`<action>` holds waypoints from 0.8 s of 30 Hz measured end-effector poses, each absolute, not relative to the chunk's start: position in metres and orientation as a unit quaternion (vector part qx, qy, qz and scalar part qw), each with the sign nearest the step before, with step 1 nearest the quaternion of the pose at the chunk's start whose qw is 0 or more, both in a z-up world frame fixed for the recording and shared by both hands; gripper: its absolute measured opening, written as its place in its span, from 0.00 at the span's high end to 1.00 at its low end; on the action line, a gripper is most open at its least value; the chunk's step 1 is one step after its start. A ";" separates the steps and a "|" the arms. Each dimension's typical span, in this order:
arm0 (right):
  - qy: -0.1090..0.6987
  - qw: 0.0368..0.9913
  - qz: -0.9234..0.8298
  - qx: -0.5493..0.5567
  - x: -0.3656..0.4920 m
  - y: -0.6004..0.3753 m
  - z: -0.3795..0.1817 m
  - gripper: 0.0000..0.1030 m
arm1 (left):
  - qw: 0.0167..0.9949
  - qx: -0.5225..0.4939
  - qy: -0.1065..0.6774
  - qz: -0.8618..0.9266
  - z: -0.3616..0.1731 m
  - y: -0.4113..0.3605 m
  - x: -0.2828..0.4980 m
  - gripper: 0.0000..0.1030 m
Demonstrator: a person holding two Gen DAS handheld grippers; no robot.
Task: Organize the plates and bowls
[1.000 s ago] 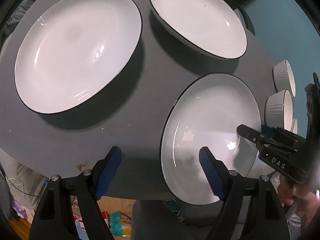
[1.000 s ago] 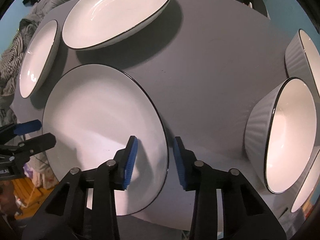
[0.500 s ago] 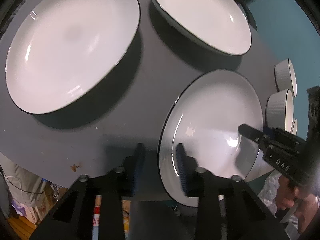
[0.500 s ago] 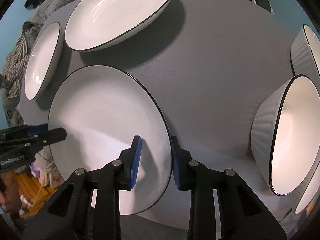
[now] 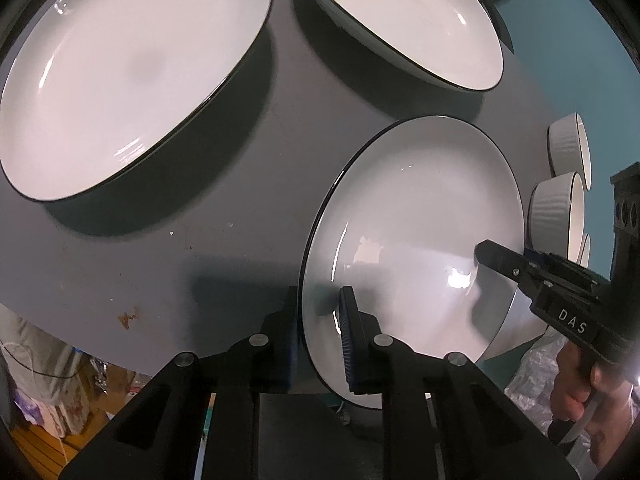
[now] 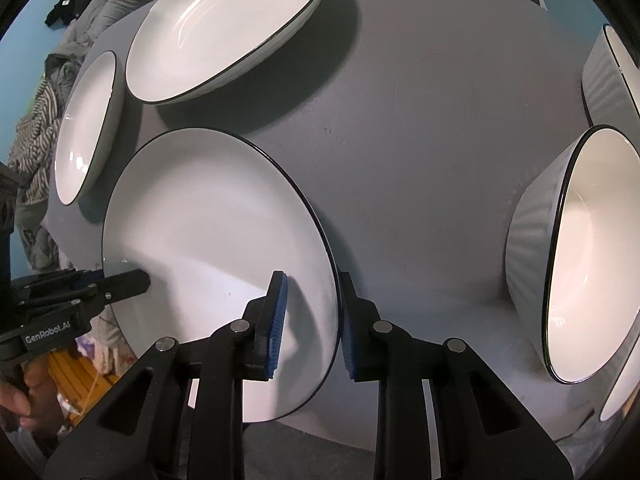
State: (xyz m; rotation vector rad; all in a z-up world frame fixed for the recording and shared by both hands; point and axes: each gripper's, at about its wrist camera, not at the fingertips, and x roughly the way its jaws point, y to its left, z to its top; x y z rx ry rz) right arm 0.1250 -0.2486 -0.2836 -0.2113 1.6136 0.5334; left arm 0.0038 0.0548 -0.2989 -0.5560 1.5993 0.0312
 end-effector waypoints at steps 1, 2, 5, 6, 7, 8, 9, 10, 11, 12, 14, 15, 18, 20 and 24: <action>0.711 0.655 0.236 -0.093 0.125 -0.249 -0.285 0.77 | 0.663 -0.244 0.708 0.014 -0.298 0.056 0.005 0.83; 0.711 0.656 0.236 -0.092 0.125 -0.250 -0.286 0.77 | 0.663 -0.241 0.709 0.014 -0.298 0.054 0.006 0.83; 0.711 0.658 0.233 -0.087 0.128 -0.251 -0.279 0.78 | 0.664 -0.232 0.711 0.015 -0.298 0.036 0.012 0.82; 0.712 0.658 0.230 -0.085 0.128 -0.251 -0.279 0.78 | 0.664 -0.231 0.711 0.015 -0.298 0.036 0.012 0.82; 0.713 0.658 0.229 -0.083 0.128 -0.252 -0.277 0.79 | 0.664 -0.229 0.711 0.015 -0.297 0.037 0.012 0.82; 0.714 0.657 0.227 -0.082 0.128 -0.253 -0.277 0.79 | 0.665 -0.226 0.712 0.015 -0.297 0.037 0.013 0.82; 0.715 0.657 0.226 -0.081 0.127 -0.252 -0.277 0.79 | 0.665 -0.224 0.712 0.016 -0.296 0.037 0.013 0.82; 0.716 0.656 0.225 -0.080 0.126 -0.252 -0.278 0.80 | 0.665 -0.222 0.713 0.017 -0.295 0.036 0.013 0.83; 0.717 0.655 0.224 -0.081 0.127 -0.252 -0.277 0.80 | 0.666 -0.218 0.713 0.018 -0.295 0.040 0.012 0.83; 0.718 0.654 0.225 -0.081 0.129 -0.253 -0.272 0.80 | 0.668 -0.213 0.712 0.019 -0.294 0.036 0.013 0.83; 0.718 0.654 0.225 -0.084 0.128 -0.251 -0.272 0.81 | 0.672 -0.206 0.711 0.020 -0.291 0.030 0.015 0.83; 0.716 0.656 0.223 -0.085 0.127 -0.250 -0.272 0.81 | 0.672 -0.203 0.711 0.019 -0.290 0.030 0.016 0.83; 0.711 0.662 0.221 -0.086 0.126 -0.247 -0.270 0.82 | 0.673 -0.197 0.712 0.021 -0.289 0.031 0.019 0.82; 0.709 0.665 0.220 -0.085 0.125 -0.246 -0.267 0.83 | 0.674 -0.195 0.712 0.022 -0.289 0.033 0.020 0.83; 0.706 0.667 0.225 -0.085 0.124 -0.244 -0.263 0.84 | 0.678 -0.190 0.710 0.022 -0.282 0.032 0.023 0.83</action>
